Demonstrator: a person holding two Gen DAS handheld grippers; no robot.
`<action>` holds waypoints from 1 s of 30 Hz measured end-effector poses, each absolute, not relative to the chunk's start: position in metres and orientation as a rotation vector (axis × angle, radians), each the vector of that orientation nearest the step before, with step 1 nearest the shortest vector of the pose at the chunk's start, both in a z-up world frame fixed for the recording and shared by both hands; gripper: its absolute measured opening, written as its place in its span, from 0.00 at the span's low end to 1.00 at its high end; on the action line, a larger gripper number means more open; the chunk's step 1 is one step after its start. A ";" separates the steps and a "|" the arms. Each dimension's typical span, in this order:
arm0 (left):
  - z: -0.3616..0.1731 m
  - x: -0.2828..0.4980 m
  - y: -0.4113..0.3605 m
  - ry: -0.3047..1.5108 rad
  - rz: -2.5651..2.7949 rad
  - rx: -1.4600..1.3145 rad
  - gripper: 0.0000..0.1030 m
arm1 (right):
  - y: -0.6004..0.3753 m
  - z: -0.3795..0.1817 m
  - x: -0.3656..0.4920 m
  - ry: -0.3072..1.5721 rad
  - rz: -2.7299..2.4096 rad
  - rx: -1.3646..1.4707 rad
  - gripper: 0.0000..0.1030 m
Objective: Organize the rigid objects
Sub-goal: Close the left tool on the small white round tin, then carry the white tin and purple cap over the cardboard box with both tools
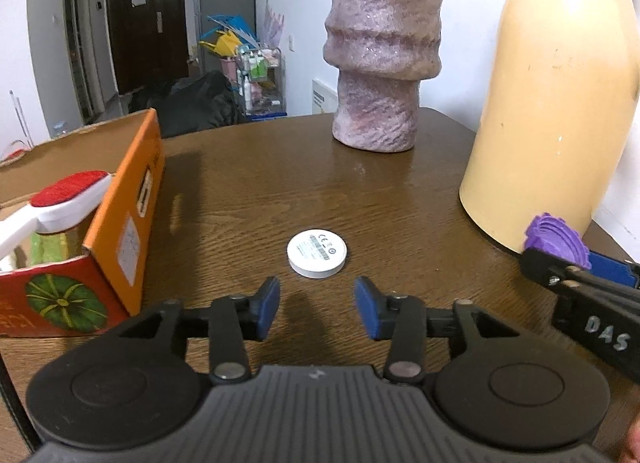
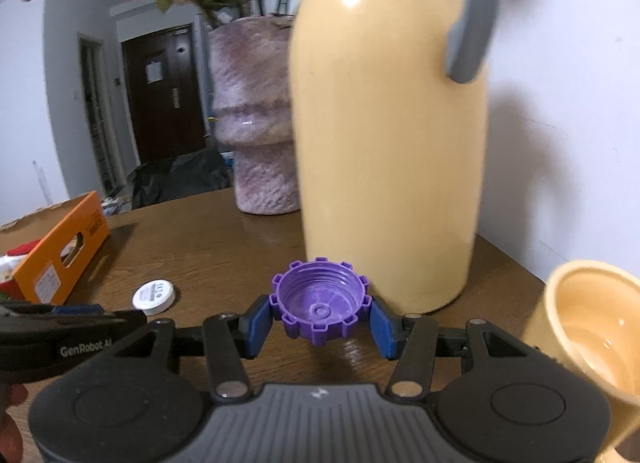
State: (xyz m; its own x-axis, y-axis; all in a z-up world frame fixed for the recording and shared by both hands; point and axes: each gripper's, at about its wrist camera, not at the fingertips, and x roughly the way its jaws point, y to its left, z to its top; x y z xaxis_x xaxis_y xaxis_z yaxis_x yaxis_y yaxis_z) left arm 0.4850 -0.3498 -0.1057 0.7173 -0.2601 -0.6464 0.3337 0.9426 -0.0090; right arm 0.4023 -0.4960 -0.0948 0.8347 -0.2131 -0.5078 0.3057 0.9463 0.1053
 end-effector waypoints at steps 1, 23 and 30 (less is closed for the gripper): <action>-0.107 0.487 -0.351 0.699 -0.327 0.114 0.51 | -0.498 -0.094 0.401 0.511 -0.288 0.199 0.50; -0.111 0.518 -0.360 0.710 -0.358 0.137 0.39 | -0.504 -0.096 0.395 0.497 -0.422 0.232 0.50; -0.104 0.501 -0.350 0.674 -0.349 0.140 0.39 | -0.498 -0.095 0.392 0.490 -0.410 0.233 0.50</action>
State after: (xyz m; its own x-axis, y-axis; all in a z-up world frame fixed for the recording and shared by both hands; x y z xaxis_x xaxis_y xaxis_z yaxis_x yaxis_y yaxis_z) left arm 0.5006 -0.3496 -0.1043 0.7262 -0.2706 -0.6320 0.3604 0.9327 0.0148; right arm 0.3922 -0.4979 -0.0948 0.8040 -0.3240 -0.4986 0.4336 0.8932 0.1187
